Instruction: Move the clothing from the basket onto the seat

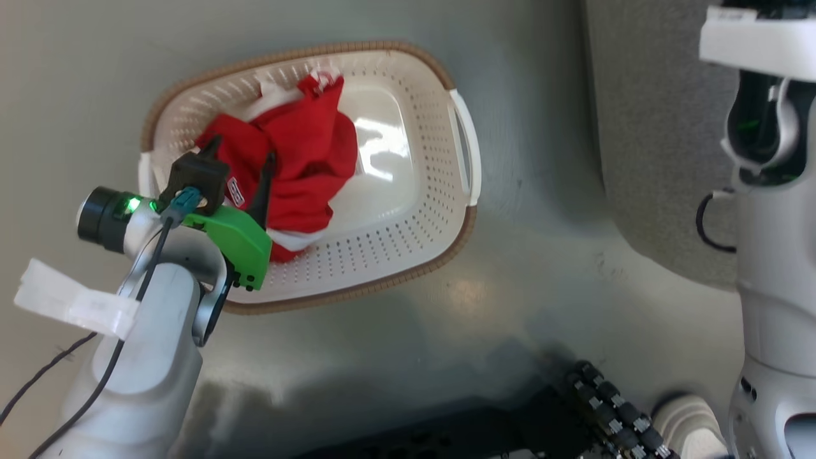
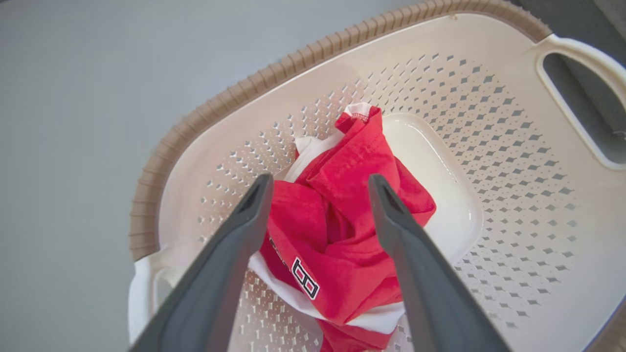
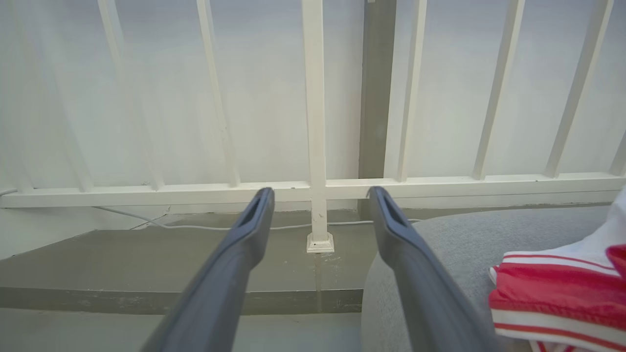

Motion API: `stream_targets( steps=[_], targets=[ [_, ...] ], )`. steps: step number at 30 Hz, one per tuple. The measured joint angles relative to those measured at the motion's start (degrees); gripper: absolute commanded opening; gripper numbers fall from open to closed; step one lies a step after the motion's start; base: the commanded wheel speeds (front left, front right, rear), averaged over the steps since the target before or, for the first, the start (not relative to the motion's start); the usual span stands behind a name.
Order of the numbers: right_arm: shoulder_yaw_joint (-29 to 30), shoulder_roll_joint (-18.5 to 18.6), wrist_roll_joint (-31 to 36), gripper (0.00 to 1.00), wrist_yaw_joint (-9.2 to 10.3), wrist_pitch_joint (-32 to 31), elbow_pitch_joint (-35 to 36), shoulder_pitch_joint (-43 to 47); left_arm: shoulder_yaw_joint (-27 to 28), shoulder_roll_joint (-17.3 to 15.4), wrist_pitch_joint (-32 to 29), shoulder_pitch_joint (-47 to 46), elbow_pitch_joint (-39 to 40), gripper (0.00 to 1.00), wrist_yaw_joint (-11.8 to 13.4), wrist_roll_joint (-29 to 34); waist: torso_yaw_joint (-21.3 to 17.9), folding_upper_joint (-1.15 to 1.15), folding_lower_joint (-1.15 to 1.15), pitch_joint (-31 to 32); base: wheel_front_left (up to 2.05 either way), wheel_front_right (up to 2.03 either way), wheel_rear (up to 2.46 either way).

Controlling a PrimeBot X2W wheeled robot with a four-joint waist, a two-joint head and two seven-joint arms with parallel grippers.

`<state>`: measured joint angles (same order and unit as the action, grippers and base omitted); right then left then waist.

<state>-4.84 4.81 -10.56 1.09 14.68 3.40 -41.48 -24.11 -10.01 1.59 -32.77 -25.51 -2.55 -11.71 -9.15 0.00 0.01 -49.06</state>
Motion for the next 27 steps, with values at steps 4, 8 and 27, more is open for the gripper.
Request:
stream_targets(
  steps=[4, 8, 27],
  targets=[
    [0.3, -0.1, 0.0, 1.0, 0.0, 0.0, 0.0, -2.01, -1.12, 0.01, -0.03, -1.32, -1.9, 1.0, -0.59, 1.59, -0.21, 0.0, 0.0, -3.0, 0.0, 0.0, 0.0],
    [0.41, -0.38, 0.0, 1.0, 0.0, 0.0, -0.15, -2.96, -3.48, 0.04, -0.02, -2.21, -4.0, 1.0, -1.54, 2.93, -0.47, 0.0, 0.0, -5.68, 0.0, 0.0, 0.0],
    [-0.78, -1.19, -0.14, 1.0, -0.23, 0.0, -0.86, -5.12, -6.2, -0.4, -1.29, -7.43, -11.38, 1.0, -3.08, 5.01, -3.72, 0.0, 0.0, -10.17, 0.0, 0.0, 0.0]
  ],
)
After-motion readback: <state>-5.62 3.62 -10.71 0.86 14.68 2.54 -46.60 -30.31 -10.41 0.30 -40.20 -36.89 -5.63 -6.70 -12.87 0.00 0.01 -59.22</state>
